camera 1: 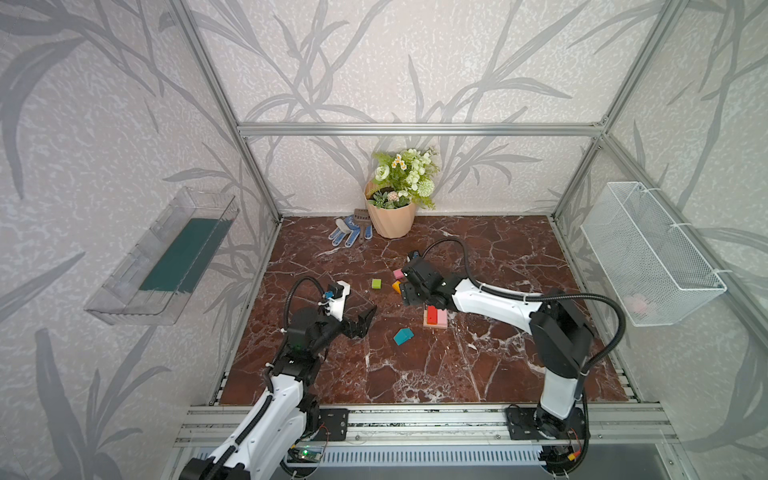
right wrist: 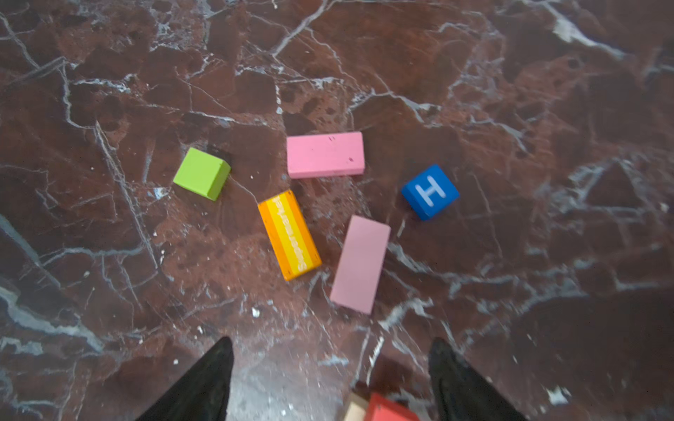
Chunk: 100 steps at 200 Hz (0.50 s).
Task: Build the wood block tower
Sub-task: 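Move the right gripper farther from the robot over a loose pink bar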
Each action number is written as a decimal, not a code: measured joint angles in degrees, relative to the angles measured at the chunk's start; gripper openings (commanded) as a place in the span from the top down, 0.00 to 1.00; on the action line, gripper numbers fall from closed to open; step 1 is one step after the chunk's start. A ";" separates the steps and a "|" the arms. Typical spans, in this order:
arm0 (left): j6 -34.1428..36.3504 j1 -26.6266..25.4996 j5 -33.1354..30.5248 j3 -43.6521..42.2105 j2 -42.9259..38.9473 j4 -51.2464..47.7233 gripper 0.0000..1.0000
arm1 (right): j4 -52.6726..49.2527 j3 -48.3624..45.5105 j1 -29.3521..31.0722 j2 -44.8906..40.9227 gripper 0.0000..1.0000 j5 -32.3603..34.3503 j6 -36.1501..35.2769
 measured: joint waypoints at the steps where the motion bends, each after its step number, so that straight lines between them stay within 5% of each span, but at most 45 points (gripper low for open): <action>1: 0.00 0.00 -0.07 0.00 0.00 0.00 0.01 | -0.39 0.66 -0.11 0.46 0.27 -0.24 -0.09; 100: -0.04 0.00 -0.98 0.00 -1.53 0.02 0.01 | -13.97 15.23 -5.84 15.28 0.38 -5.35 -3.26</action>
